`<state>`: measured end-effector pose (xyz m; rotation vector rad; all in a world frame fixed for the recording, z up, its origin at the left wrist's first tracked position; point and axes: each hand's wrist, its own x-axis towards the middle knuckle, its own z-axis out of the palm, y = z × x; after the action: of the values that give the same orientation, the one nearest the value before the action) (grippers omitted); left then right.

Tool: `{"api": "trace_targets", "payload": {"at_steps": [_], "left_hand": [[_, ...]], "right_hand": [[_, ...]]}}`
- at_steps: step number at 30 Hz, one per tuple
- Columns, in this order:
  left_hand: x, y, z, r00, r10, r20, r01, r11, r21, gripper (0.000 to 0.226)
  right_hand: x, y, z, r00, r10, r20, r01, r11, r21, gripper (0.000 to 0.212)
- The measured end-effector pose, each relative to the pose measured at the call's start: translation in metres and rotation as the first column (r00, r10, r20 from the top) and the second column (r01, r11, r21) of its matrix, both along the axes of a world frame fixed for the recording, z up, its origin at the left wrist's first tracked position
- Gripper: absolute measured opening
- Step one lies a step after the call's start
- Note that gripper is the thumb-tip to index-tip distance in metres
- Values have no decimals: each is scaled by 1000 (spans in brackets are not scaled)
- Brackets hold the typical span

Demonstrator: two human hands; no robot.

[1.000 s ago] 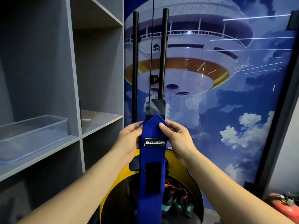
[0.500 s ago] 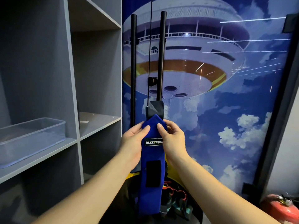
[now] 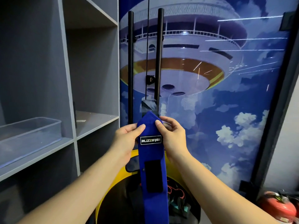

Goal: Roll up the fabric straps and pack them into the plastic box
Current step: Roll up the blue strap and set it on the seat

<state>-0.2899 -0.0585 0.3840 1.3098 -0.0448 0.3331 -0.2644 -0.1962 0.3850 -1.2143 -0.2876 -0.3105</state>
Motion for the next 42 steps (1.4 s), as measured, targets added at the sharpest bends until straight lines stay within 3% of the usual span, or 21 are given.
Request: {"api": "trace_targets", "payload": {"at_steps": [2,4,6,9,12,16,18,20,24,28,30,35,38,42], "left_hand": [[-1,0,0,999,43,-1,-43,999,-15,22],[-2,0,0,995,95,-4,-96,994,-46,25],[-2,-1,1,994,111,0,-111,989,-98,25],[-3,-8,1,994,100,44,-96,992,-85,25],[2,-12,-1,994,48,96,-51,998,28,35],[4,-5,-1,993,-23,118,-8,968,253,64],[4,1,2,988,-43,149,-6,950,311,64],[5,8,5,984,-16,176,-39,952,303,50],[8,33,10,957,216,194,-266,920,287,27],[11,47,5,999,38,39,-46,975,216,30],[12,46,1,999,-20,34,13,979,202,28],[8,35,1,999,27,34,-30,997,67,26],[3,29,0,998,53,20,-54,997,51,27],[-11,26,-1,999,43,23,-45,996,79,25]], "right_hand": [[4,-1,-1,970,-196,146,222,957,-188,18],[7,-5,-6,835,-352,422,500,805,-318,14],[1,-2,-11,774,-298,558,556,741,-376,13],[-5,7,-18,898,-158,411,372,772,-515,35],[1,10,-14,963,-104,248,220,836,-502,45],[10,13,-4,984,-63,166,126,906,-404,25],[16,18,1,990,-70,120,109,928,-357,15],[22,19,6,994,-75,79,97,943,-319,9],[21,12,16,999,44,-5,-44,978,-204,12],[9,4,23,977,208,-50,-214,945,-245,18],[7,1,22,971,234,-53,-240,930,-280,18],[1,-12,17,966,253,-49,-257,938,-232,18],[0,-14,12,983,179,-35,-182,949,-258,25],[-5,-16,8,995,98,9,-91,950,-297,17]]}}
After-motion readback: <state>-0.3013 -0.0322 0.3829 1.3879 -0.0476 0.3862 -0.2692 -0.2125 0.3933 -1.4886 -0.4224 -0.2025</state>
